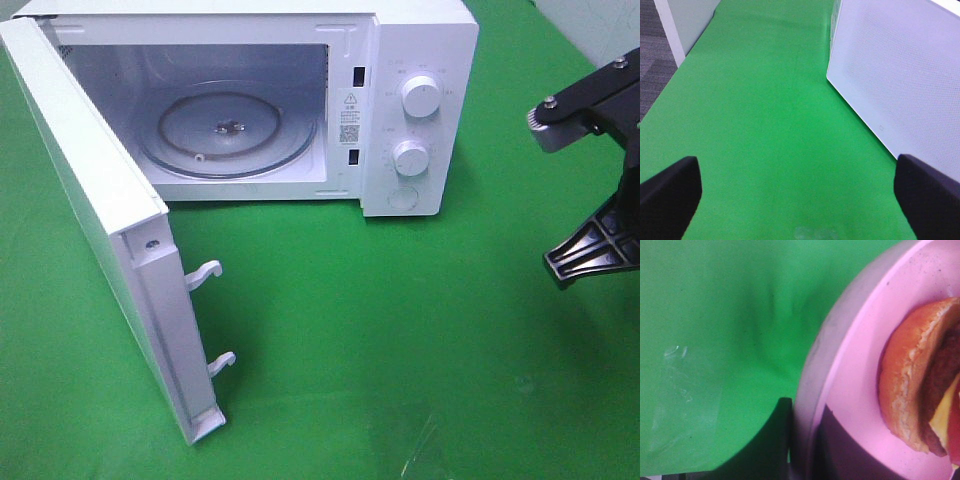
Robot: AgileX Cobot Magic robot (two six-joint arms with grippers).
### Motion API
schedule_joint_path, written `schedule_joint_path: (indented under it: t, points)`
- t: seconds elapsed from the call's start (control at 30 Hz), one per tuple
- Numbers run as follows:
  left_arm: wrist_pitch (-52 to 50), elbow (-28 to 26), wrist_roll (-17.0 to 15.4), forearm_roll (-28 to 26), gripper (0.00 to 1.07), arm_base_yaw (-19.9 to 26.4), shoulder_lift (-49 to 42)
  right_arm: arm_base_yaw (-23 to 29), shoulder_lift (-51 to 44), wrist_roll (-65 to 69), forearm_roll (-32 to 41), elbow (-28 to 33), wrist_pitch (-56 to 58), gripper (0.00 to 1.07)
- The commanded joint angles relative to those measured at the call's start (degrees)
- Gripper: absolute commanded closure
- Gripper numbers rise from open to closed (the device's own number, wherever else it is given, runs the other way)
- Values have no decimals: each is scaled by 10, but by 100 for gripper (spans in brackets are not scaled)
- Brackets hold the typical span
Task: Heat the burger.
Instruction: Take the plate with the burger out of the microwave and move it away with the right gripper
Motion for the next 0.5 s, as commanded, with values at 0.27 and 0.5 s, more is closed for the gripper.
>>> schedule_joint_path:
  t: [0.27,0.5]
  points:
    - [-2,1,-1,-3,10,1,-3,-2,73,61,-30,-5,-4,107]
    - [-2,1,-1,-3,10,1,-3,-2,110,85,-29,-5,-33,107]
